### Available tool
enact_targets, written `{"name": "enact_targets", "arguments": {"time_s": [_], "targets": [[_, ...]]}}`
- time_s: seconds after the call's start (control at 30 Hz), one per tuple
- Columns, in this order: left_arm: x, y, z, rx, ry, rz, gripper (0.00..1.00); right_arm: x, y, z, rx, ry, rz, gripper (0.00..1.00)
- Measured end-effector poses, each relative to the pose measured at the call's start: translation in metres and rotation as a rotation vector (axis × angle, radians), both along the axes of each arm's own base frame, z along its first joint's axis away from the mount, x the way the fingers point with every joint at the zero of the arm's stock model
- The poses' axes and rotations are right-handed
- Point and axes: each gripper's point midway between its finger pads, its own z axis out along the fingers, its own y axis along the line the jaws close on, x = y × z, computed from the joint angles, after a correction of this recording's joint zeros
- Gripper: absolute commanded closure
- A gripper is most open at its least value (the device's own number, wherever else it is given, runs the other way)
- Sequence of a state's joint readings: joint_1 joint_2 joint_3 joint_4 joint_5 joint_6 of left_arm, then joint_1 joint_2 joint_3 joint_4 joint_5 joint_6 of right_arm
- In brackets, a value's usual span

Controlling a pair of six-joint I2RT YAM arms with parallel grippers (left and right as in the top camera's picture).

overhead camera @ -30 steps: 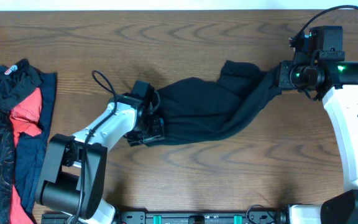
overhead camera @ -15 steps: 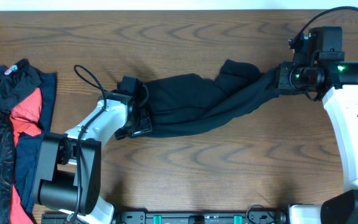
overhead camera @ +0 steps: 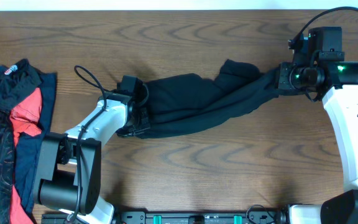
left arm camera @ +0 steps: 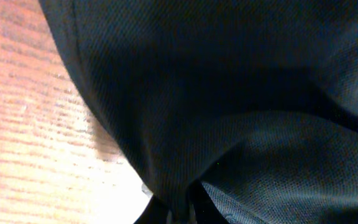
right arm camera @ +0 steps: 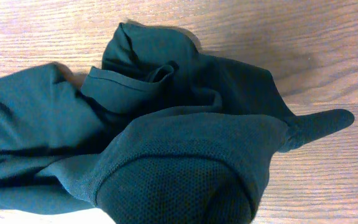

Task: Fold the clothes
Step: 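Grasp the garment's left side with the left gripper, then stretch the garment between both grippers, left gripper pulling leftward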

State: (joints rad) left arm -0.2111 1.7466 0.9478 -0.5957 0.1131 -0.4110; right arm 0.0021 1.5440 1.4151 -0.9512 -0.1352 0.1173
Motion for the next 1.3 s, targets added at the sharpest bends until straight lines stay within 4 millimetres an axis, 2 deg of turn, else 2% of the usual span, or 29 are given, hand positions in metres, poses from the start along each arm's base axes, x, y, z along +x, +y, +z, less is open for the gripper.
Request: {"name": "enact_targets", "arguments": {"time_s": [0.17,0.27,0.33,0.47,0.57,0.63,0.67,0.77,1.07,1.17,1.3], "targets": [[0.007,0.002,0.005,0.014,-0.017,-0.002,0.94,0.000,0.000,0.000,0.000,-0.002,0.000,0.99],[0.025,0.005,0.028,0.046,-0.078,-0.008,0.94,0.002,0.000,0.001,0.000,-0.008,0.000,0.99],[0.044,0.007,0.058,0.063,-0.169,-0.010,0.94,0.002,0.000,0.001,0.000,-0.011,0.000,0.99],[0.084,0.012,0.156,0.082,-0.453,0.008,0.94,0.004,0.000,0.002,0.000,-0.020,0.000,0.99],[0.091,0.016,0.221,0.078,-0.626,0.031,0.94,0.005,0.000,0.003,0.000,-0.023,0.000,0.99],[0.086,0.020,0.254,0.076,-0.712,0.047,0.94,0.006,0.000,0.003,0.000,-0.029,0.001,0.99],[0.083,0.022,0.262,0.078,-0.734,0.051,0.94,0.007,0.000,0.004,0.000,-0.031,0.001,0.99],[0.075,0.026,0.269,0.090,-0.740,0.058,0.94,0.007,0.000,0.004,0.001,-0.034,0.001,0.99],[0.064,0.030,0.260,0.115,-0.687,0.052,0.94,0.011,-0.003,0.010,-0.005,-0.064,-0.008,0.99],[0.060,0.029,0.269,0.113,-0.714,0.038,0.94,0.010,-0.005,0.019,-0.011,-0.092,-0.013,0.99],[0.046,0.026,0.296,0.092,-0.796,0.027,0.94,0.006,-0.006,0.042,-0.018,-0.161,-0.018,0.99]]}}
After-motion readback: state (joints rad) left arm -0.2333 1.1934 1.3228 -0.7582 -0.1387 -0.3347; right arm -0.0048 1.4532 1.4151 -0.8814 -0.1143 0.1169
